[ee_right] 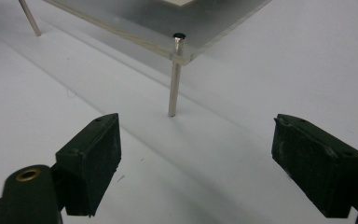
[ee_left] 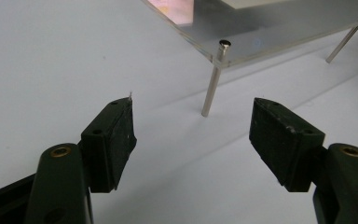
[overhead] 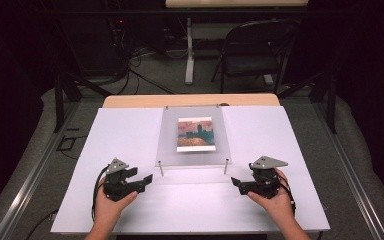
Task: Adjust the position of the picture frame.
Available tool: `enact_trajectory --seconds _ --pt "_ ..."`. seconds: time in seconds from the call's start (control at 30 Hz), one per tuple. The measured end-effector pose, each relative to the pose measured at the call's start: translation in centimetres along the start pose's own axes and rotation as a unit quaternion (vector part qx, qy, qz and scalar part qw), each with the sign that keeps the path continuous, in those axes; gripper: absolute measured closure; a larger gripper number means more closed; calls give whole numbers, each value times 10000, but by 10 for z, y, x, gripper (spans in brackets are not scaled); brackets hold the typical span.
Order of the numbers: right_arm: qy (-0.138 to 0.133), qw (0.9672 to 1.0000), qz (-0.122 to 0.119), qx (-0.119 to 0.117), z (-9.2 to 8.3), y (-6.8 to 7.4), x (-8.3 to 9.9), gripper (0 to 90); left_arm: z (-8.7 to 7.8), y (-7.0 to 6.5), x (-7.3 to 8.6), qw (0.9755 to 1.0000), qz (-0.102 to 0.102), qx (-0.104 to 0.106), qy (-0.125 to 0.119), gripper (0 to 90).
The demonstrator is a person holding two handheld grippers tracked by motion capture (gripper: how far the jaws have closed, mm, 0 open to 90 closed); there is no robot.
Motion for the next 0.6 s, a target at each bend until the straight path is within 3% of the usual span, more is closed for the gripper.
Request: enact_trajectory --seconds 0.17,0.3,0.6 --pt "-32 10000 43 -26 -4 -4 -8 125 -2 9 -6 9999 -106 -74 -11 246" --pt "-38 9999 119 -33 -3 -5 -14 39 -1 15 -11 9999 -153 0 -22 242" --pt "52 9998 200 5 -3 -17 -39 0 -4 26 -51 9993 -111 180 -301 243"
Point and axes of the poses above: each handheld gripper's, and its own axes: z roughly forward along the jaws, x roughly out of its underside, y roughly to its left, the point moved 7 cm from there along z, roughly forward along the jaws, and after that the axes turned 11 degrees about z, right-handed, at the moved point
